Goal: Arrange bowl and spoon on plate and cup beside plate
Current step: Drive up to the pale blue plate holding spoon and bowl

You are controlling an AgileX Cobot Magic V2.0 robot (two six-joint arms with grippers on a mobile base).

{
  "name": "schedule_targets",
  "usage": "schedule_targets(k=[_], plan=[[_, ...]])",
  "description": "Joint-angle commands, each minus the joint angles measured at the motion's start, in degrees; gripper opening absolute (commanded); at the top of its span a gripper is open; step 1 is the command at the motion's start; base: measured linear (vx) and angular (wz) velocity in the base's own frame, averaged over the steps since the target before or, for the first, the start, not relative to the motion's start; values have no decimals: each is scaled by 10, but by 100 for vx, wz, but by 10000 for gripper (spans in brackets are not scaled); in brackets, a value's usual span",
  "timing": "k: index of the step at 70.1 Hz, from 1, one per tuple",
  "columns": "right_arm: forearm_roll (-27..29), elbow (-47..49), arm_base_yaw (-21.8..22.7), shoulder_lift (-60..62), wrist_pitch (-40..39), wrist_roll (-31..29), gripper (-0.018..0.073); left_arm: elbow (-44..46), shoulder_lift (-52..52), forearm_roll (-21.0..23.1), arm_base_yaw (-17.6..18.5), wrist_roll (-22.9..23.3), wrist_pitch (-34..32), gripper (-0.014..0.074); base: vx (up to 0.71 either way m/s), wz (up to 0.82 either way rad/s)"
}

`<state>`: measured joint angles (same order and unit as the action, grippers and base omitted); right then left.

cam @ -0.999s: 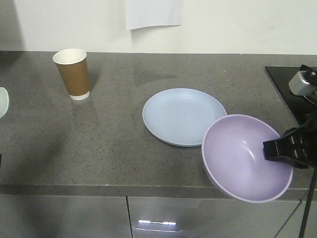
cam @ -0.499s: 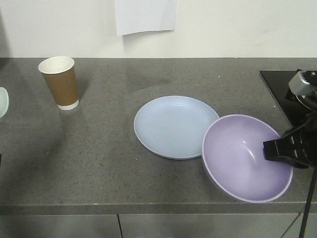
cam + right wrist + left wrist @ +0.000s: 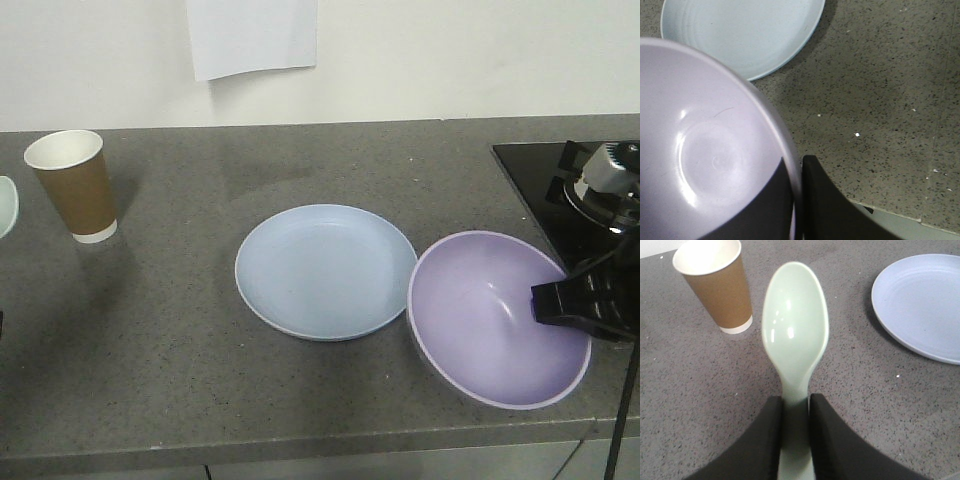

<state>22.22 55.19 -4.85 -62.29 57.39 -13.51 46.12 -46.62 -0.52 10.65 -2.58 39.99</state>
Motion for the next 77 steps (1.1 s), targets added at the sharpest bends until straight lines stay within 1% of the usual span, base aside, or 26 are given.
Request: schedule_targets(k=[1,26,77], plan=[[13,16,0,11,-21,-2,-3,15,3,5,-3,1,-37,125,4,-8],[13,16,0,11,-21,-2,-3,15,3,5,-3,1,-37,125,4,-4],[13,16,0,11,-21,-2,-3,15,3,5,-3,1,-37,125,3,5]])
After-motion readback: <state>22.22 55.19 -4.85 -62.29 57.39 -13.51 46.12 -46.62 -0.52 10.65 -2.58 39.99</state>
